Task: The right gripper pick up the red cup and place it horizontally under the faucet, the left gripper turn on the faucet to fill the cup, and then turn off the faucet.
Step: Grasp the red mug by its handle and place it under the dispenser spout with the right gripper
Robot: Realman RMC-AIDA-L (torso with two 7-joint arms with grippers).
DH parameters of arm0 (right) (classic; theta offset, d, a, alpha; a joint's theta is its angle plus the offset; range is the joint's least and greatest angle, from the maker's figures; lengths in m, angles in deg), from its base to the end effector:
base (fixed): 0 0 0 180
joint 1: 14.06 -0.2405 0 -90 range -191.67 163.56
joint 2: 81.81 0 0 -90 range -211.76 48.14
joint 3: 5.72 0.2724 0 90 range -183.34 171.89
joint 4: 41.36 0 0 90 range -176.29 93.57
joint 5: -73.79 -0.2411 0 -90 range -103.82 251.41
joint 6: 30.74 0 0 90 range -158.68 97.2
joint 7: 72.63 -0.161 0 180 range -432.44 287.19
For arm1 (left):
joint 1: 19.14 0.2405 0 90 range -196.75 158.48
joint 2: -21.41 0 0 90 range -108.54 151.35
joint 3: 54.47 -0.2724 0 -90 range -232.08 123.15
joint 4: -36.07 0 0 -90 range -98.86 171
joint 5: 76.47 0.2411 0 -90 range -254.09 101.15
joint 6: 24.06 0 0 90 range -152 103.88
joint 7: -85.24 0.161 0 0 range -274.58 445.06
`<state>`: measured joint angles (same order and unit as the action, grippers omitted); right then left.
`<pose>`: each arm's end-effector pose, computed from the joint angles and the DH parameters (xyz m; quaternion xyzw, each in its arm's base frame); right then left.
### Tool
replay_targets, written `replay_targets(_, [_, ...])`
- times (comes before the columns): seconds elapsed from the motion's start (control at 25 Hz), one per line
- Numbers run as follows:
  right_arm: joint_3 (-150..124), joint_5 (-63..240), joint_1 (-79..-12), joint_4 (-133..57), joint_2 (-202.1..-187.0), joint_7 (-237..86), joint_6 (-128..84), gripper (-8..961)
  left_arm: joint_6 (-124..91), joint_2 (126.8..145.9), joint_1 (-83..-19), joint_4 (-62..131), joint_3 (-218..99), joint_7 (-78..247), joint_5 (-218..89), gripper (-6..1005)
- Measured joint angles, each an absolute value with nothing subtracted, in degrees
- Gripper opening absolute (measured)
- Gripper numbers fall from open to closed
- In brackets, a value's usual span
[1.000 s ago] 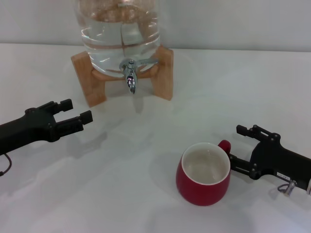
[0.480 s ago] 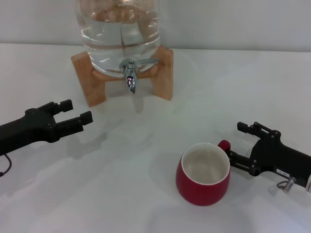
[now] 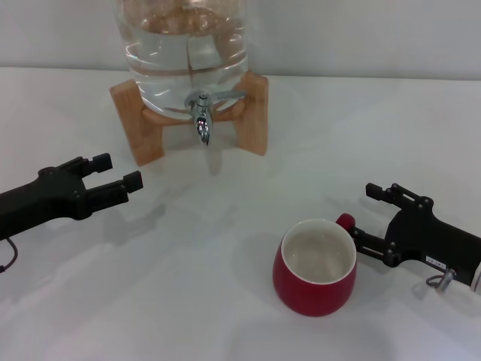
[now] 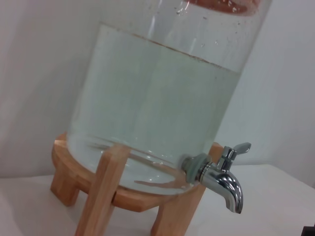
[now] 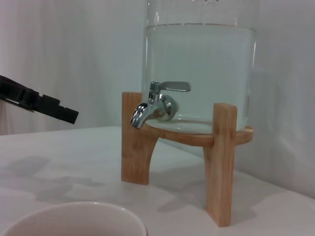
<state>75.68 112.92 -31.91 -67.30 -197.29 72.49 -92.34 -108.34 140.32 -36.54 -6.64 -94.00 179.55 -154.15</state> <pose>0.3195 0.3358 -0.0908 -0.9036 0.1206 0.2573 0.3206 -0.3474 0.3350 0.0199 -0.8609 -0.3347 -0.2945 0.2452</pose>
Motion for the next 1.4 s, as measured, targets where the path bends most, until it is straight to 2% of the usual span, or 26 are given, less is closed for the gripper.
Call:
replay_targets(0.24, [75.7,112.9,-31.9,-67.2,-197.3,72.5,-92.3,768,-108.3,140.32,-36.5,-6.6,-93.9,179.5,-154.2,887])
replay_targets(0.44, [75.6,112.9,-31.9,-66.8,-197.29,74.2,-92.3,644,-108.3,140.32,-36.5,-6.6,-93.9,179.5,-154.2,887])
replay_targets(0.68, [75.1,112.8,-31.9,-66.8,-197.3,75.5,-92.3,423,-108.3,140.32,-36.5,-6.6,-93.9,179.5,-154.3,887])
replay_targets(1.0, [73.6,111.2,-31.9,-67.3,-197.37,76.3,-92.2,232,-108.3,140.32,-36.5,-6.6,-93.8,179.0,-154.3,887])
replay_targets(1.24, [71.9,109.1,-31.9,-68.0,-197.46,76.4,-92.6,125,-108.1,140.24,-36.4,-6.6,-93.8,178.9,-154.1,887])
replay_targets(1.4, [71.2,108.6,-32.1,-68.5,-197.47,76.8,-92.8,125,-108.1,140.16,-36.2,-6.7,-93.8,178.6,-153.6,887])
